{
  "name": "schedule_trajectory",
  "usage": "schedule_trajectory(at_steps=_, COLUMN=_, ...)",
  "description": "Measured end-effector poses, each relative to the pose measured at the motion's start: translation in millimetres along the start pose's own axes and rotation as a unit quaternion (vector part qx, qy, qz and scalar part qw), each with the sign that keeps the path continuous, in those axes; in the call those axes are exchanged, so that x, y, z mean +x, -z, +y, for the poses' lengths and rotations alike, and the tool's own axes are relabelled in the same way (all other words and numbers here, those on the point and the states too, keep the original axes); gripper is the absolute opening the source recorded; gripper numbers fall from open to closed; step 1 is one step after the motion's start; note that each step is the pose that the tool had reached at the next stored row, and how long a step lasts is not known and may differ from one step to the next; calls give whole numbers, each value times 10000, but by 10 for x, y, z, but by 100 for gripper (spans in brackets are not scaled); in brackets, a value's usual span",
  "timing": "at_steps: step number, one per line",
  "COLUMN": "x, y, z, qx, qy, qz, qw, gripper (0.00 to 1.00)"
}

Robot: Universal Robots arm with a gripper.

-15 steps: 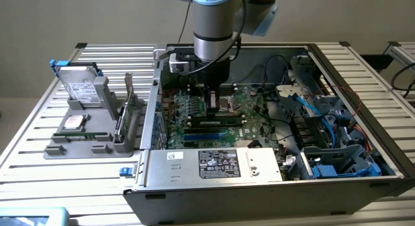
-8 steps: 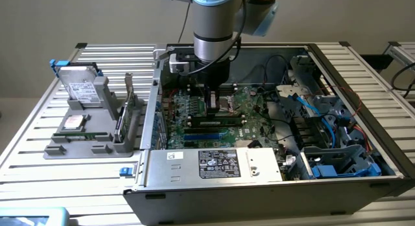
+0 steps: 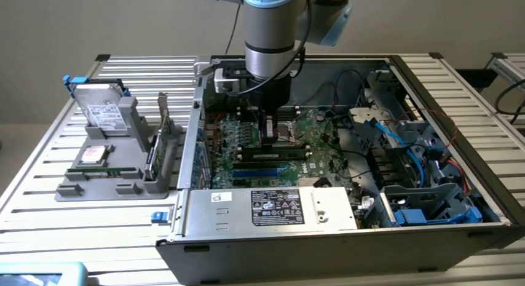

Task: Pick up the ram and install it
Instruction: 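Press down the ram until it locks into place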

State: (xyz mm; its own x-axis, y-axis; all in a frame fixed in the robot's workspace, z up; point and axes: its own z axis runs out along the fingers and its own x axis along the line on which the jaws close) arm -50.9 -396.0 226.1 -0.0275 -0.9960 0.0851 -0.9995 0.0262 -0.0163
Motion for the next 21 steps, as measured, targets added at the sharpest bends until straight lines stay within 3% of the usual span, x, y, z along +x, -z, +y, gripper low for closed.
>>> schedule_trajectory(at_steps=8, x=6, y=2, z=0, qx=0, qy=0, qz=-13, qw=10000, gripper=11)
schedule_trajectory(at_steps=13, x=46, y=74, z=-3, qx=0, qy=0, qz=-15, qw=10000, gripper=11)
schedule_trajectory(at_steps=17, x=58, y=73, z=-3, qx=0, qy=0, qz=-14, qw=10000, gripper=11)
schedule_trajectory(at_steps=21, x=57, y=68, z=-3, qx=3, qy=-1, qz=-37, qw=10000, gripper=11)
